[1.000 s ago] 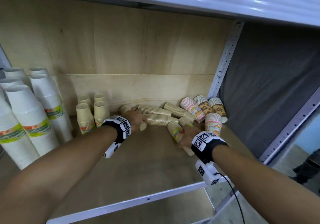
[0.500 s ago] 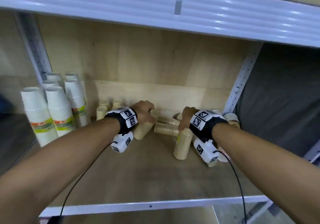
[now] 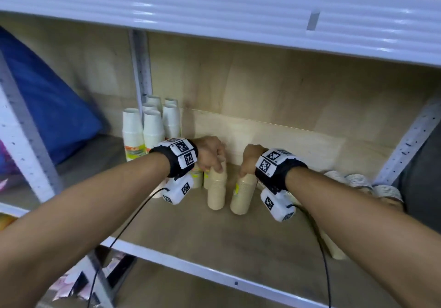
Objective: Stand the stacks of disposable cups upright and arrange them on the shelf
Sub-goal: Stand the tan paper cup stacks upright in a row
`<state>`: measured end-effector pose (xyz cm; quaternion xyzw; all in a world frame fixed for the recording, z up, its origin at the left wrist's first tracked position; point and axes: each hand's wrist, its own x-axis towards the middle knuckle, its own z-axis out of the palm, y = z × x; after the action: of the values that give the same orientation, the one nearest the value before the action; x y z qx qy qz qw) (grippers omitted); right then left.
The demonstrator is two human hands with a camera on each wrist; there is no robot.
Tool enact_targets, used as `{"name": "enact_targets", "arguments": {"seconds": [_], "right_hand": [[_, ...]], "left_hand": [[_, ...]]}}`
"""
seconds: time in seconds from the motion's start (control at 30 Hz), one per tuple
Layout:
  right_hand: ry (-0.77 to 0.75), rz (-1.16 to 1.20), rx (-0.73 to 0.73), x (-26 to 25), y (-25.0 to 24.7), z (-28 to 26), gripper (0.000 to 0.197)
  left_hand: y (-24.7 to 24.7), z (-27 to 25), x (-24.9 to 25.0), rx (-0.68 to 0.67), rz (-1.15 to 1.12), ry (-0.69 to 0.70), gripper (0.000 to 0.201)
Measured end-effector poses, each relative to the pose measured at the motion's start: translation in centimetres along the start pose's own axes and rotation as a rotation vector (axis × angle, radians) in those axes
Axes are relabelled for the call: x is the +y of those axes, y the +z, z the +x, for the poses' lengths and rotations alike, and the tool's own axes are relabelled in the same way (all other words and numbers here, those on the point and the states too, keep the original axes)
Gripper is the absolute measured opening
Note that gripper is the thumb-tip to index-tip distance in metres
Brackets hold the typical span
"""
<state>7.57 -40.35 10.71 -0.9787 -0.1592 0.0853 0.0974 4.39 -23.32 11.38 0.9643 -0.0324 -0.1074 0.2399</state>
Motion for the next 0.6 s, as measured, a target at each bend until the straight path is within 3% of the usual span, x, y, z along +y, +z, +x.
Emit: {"name": "enact_targets", "arguments": {"seconds": [0.1, 0.27, 0.6], "right_hand": [[-0.093, -0.001, 0.021, -2.3, 0.3, 0.0, 0.044], [-0.151, 0.012, 0.060, -5.4, 0.9, 0.2, 0.041], [-0.119, -0.005, 0.059, -8.4, 2.1, 1.5, 0.043]], "left_hand": [[-0.8, -1.0, -1.4, 0.031, 0.034, -0.033, 0.041], [-1.6, -2.1, -3.9, 0.099, 0.048, -0.100, 0.047], [-1.6, -2.2, -6.0, 0.172, 0.009, -0.132, 0.048]]}}
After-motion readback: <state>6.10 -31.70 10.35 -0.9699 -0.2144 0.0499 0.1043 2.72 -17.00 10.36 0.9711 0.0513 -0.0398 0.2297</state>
